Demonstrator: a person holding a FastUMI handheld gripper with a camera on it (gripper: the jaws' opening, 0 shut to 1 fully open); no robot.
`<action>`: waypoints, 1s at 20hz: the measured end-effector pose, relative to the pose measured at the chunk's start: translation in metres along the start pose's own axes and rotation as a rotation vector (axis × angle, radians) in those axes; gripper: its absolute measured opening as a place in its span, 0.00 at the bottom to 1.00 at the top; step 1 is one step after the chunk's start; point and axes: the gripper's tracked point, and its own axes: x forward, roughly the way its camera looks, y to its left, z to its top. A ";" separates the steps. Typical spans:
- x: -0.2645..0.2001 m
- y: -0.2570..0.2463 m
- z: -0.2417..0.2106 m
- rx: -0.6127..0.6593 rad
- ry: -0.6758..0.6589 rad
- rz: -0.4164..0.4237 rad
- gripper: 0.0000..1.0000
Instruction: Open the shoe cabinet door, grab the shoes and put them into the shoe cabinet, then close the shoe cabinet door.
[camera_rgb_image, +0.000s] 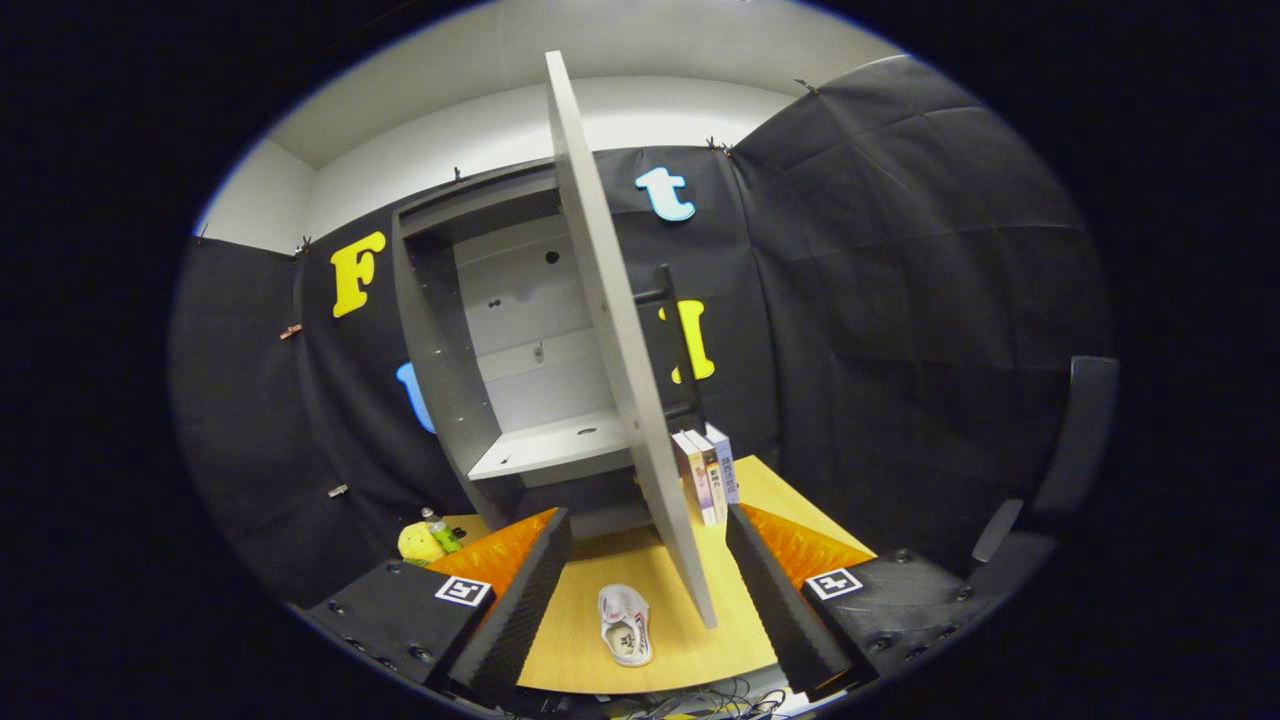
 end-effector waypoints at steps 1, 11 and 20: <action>-0.002 0.006 -0.012 -0.008 0.022 0.008 0.98; 0.040 0.080 -0.154 -0.035 0.267 0.152 0.98; 0.117 0.082 -0.314 -0.247 0.593 0.176 0.99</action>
